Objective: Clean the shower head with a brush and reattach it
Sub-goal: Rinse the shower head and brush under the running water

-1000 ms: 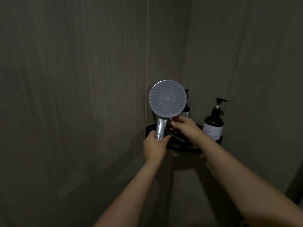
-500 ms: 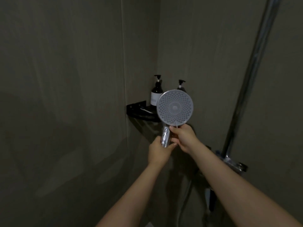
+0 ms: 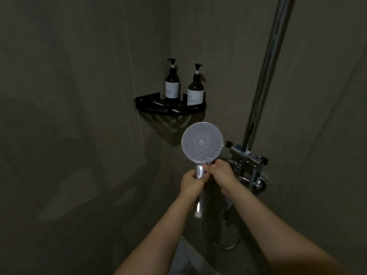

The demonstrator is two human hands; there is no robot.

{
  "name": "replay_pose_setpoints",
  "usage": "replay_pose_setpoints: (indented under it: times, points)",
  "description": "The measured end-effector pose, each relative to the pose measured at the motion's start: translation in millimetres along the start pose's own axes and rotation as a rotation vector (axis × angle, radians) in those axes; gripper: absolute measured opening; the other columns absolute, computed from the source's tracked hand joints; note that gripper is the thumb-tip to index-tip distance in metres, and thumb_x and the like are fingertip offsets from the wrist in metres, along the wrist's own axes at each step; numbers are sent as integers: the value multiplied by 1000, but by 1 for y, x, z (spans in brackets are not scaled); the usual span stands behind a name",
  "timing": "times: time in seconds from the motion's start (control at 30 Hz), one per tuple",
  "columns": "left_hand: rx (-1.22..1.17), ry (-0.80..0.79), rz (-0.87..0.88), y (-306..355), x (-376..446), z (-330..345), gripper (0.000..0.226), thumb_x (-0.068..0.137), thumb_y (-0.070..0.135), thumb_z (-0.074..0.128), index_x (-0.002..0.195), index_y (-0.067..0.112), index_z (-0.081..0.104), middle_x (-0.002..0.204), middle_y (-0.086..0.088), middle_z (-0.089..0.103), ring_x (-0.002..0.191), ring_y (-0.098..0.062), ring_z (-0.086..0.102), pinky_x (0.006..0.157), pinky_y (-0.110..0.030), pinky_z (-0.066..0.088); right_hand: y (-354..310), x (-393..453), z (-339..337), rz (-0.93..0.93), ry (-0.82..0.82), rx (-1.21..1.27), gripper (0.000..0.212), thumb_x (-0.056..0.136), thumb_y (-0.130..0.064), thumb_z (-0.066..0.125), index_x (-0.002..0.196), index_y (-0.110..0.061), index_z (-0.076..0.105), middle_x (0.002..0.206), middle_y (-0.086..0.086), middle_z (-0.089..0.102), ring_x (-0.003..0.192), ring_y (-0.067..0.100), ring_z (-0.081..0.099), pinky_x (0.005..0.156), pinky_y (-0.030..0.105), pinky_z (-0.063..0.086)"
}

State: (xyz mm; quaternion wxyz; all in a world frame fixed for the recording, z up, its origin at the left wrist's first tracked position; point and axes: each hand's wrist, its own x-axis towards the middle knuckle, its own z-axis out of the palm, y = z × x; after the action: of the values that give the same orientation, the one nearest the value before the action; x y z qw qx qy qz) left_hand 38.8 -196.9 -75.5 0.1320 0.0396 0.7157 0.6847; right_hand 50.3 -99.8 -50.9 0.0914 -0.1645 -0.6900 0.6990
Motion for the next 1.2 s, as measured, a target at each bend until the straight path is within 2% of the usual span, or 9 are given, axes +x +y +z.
replay_pose_setpoints:
  times: [0.2, 0.43, 0.57, 0.63, 0.67, 0.77, 0.9, 1.03, 1.2]
  points:
    - [18, -52, -53, -44, 13, 5, 16, 85, 9, 63, 73, 19, 58, 70, 0, 61, 64, -10, 58, 55, -17, 45, 50, 9, -3, 71, 62, -19, 23, 88, 0, 54, 110, -7, 59, 111, 13, 65, 99, 24, 62, 86, 39, 52]
    - [61, -91, -38, -113, 34, 6, 15, 87, 8, 60, 77, 18, 57, 73, -1, 61, 64, -9, 58, 58, -20, 47, 120, 21, -4, 22, 97, -73, 32, 85, 7, 56, 116, 4, 57, 115, 19, 64, 103, 28, 62, 78, 25, 50]
    - [57, -118, -17, -157, 44, 2, 10, 88, 7, 58, 97, 10, 60, 82, -6, 62, 70, -13, 57, 65, -24, 49, 155, 28, -14, -36, 54, -343, 29, 80, 5, 64, 109, 0, 61, 96, 5, 63, 93, 17, 60, 87, 29, 50]
    - [59, -122, -15, -182, 53, -4, 14, 89, 8, 56, 102, 7, 61, 83, -7, 62, 67, -13, 56, 61, -22, 47, 168, 33, -27, -73, 69, -457, 14, 83, -2, 64, 97, -6, 63, 81, 1, 63, 75, 12, 61, 74, 22, 52]
    - [66, -117, -6, -194, 59, -7, 12, 89, 9, 55, 100, 8, 62, 81, -6, 61, 64, -11, 56, 57, -19, 46, 171, 35, -34, -107, 104, -491, 4, 85, -5, 63, 86, -9, 63, 72, 1, 61, 63, 8, 60, 62, 16, 51]
    - [146, -96, 70, -231, 81, -18, 6, 91, 9, 53, 87, 11, 58, 69, -5, 58, 57, -10, 52, 43, -9, 41, 181, 44, -58, -230, 322, -501, 25, 88, -14, 62, 63, -16, 58, 59, 4, 57, 40, 2, 55, 46, 14, 48]
    - [271, -97, 159, -282, 104, -32, 9, 90, 10, 54, 82, 9, 56, 62, -2, 54, 56, -10, 50, 43, -12, 39, 202, 43, -62, -366, 534, -660, 38, 83, -29, 67, 52, -13, 53, 59, 0, 56, 70, 10, 59, 71, 26, 47]
    - [346, -135, 154, -330, 117, -38, 22, 88, 11, 56, 66, 15, 52, 60, -4, 54, 53, -13, 49, 45, -20, 40, 219, 41, -60, -468, 708, -765, 29, 85, -30, 65, 63, -11, 62, 71, 2, 60, 74, 12, 59, 68, 23, 41]
    - [457, -230, 158, -364, 130, -24, 14, 88, 19, 58, 78, 11, 53, 65, -6, 56, 46, -10, 52, 38, -16, 38, 232, 52, -62, -485, 802, -654, 25, 84, -30, 66, 83, -5, 66, 78, 6, 62, 73, 15, 59, 60, 24, 47]
